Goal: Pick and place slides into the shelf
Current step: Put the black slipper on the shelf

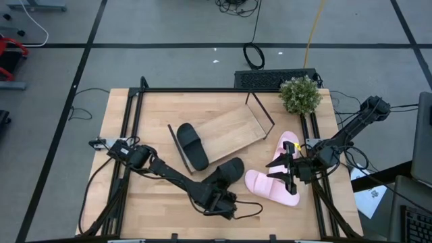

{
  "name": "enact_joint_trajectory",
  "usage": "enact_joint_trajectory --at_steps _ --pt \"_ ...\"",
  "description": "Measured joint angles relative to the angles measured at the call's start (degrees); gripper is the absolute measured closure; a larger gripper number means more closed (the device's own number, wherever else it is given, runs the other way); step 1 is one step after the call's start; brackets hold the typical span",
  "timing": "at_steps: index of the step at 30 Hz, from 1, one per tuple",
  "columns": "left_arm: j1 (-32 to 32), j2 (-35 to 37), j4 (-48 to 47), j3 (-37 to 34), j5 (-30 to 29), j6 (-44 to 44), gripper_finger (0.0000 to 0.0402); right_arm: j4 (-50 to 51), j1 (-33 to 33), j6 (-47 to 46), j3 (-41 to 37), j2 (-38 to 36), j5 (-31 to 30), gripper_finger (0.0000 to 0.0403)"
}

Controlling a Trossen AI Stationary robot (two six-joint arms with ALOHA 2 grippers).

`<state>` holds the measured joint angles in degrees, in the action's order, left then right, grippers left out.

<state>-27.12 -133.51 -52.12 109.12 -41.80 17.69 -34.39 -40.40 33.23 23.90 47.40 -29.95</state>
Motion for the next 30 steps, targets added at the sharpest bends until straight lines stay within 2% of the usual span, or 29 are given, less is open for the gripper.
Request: enact_joint_trajectory --at_steps 8,16,22,25,30 --pt "-1.8 0.1 -0.3 1.3 -3.7 -1.0 0.0398 0.0 0.0 0.0 0.0 0.0 0.0 0.0259" --pt "-3.8 0.3 -1.9 11.3 -8.7 -4.9 0.04 0.0 0.0 0.0 0.0 0.0 0.0 0.0259" --pt "-5.5 0.4 -6.4 19.5 -17.9 -5.0 0.0401 0.0 0.0 0.0 0.0 0.0 0.0 0.0259" --pt "-5.8 0.4 -9.9 22.9 -23.4 -8.0 0.0401 -0.1 0.0 0.0 0.0 0.0 0.0 0.0259" --pt "-3.3 0.7 -13.8 25.9 -32.2 -11.6 0.0401 -1.3 0.0 0.0 0.0 0.0 0.0 0.0259"
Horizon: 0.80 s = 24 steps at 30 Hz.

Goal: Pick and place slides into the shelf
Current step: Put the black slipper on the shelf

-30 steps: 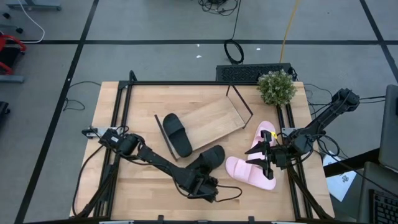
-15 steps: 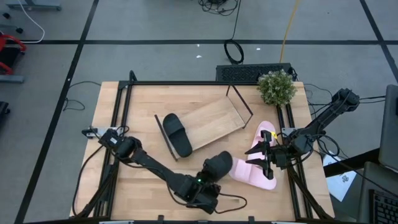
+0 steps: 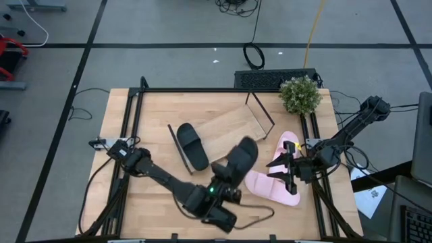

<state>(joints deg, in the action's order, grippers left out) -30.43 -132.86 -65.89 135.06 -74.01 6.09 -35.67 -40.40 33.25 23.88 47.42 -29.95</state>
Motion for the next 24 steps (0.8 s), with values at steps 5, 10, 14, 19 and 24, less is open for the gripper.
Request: enact_joint_trajectory --at_steps 5,10,14,19,24 --pt "4.9 0.6 -2.0 0.0 -2.9 -2.0 0.0401 -5.0 -0.2 1.9 0.0 -0.3 -1.1 0.0259" --pt "9.9 0.6 -7.2 0.0 -2.1 -8.0 0.0401 -9.6 -1.4 8.6 0.0 -1.0 -12.3 0.0259" --pt "13.6 0.6 -13.8 0.0 2.5 -16.9 0.0402 -13.0 -1.8 14.5 0.0 -1.2 -24.4 0.0259" --pt "18.6 0.6 -24.5 -0.1 10.1 -31.0 0.0402 -16.7 -1.8 19.2 0.0 -1.2 -35.0 0.0259" --pt "22.7 0.6 -24.2 -0.2 18.6 -35.3 0.0402 -18.4 -1.6 21.0 0.0 -1.2 -39.5 0.0259"
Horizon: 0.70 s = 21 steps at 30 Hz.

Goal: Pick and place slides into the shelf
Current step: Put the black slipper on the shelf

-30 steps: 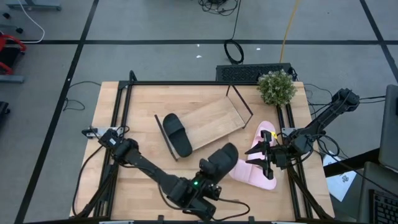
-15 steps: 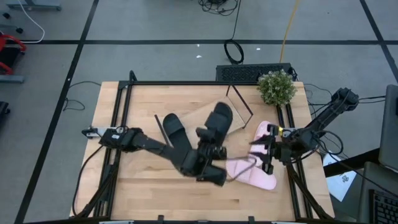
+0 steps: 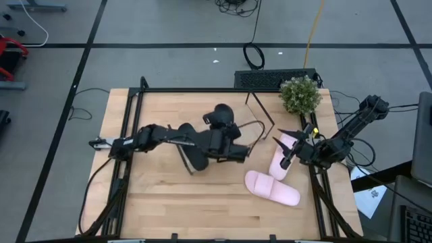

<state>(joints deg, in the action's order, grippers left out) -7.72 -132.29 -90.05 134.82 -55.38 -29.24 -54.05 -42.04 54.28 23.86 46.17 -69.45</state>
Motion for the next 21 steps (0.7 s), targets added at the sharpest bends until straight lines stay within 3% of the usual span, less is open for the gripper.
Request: enact_joint_trajectory --at_steps 12,21 --pt "5.8 1.5 0.0 0.1 7.4 0.8 0.0402 0.3 0.0 0.6 0.0 0.0 -4.5 0.0259" --pt "8.1 11.4 0.0 0.1 7.3 1.5 0.0402 0.2 0.0 0.5 0.0 0.0 -4.3 0.0259"
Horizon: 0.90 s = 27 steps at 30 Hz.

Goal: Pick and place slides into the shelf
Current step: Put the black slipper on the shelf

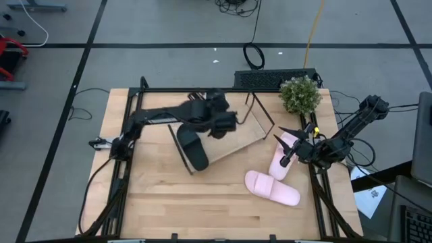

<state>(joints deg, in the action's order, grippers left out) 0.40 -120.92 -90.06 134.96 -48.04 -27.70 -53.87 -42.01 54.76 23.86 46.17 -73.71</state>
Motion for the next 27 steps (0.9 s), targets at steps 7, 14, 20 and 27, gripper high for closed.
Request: enact_joint_trajectory --at_steps 7,14,20,27 --pt "-0.5 4.5 0.0 0.1 -0.3 -3.5 0.0402 -0.3 1.5 -0.5 0.0 0.0 0.2 0.0259" --pt "-0.5 -1.4 0.1 0.0 1.6 -1.8 0.0401 -0.3 3.6 -3.6 0.0 0.0 0.2 0.0259" --pt "-1.6 -7.1 0.1 0.0 1.4 2.9 0.0402 0.2 3.8 -4.6 0.0 0.0 0.1 0.0259" --pt "-5.3 -8.9 0.1 0.0 0.4 3.3 0.0402 5.0 3.8 -9.8 0.0 0.0 0.2 0.0259"
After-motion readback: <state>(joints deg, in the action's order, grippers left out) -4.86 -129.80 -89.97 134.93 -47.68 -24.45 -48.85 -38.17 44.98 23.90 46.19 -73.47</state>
